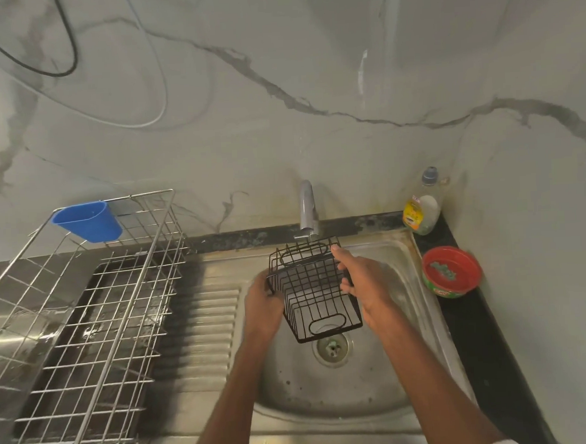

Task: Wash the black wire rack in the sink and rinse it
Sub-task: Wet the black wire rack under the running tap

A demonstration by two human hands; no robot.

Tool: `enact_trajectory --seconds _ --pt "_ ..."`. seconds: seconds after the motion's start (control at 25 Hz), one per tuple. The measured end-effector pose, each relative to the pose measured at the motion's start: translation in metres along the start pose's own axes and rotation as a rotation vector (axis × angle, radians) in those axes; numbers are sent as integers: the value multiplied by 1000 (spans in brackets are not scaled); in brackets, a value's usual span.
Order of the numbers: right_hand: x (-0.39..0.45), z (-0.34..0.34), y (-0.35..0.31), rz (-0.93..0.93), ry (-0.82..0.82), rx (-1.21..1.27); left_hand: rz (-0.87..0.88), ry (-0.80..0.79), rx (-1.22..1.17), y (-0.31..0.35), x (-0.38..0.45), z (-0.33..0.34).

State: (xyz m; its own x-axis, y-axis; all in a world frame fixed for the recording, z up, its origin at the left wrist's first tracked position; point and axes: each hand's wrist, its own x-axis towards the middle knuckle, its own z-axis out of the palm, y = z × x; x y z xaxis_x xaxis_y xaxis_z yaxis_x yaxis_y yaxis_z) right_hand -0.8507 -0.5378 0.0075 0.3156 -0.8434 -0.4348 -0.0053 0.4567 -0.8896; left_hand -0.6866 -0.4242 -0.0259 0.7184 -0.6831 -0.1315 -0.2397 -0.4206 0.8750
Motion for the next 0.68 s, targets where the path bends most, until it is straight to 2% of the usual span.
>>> enact_trajectory --seconds 0.2,0.4,0.56,0.68 --pt "-3 14 3 35 -110 -5 -15 81 -80 -7 -9 -19" --pt "-5 -16 2 30 -113 30 -2 42 -113 2 2 2" --pt "0 -52 -1 21 -142 -48 -18 -46 -149 15 22 26" --pt "-1 -74 -3 -98 -237 -230 -7 -181 -150 28 35 34"
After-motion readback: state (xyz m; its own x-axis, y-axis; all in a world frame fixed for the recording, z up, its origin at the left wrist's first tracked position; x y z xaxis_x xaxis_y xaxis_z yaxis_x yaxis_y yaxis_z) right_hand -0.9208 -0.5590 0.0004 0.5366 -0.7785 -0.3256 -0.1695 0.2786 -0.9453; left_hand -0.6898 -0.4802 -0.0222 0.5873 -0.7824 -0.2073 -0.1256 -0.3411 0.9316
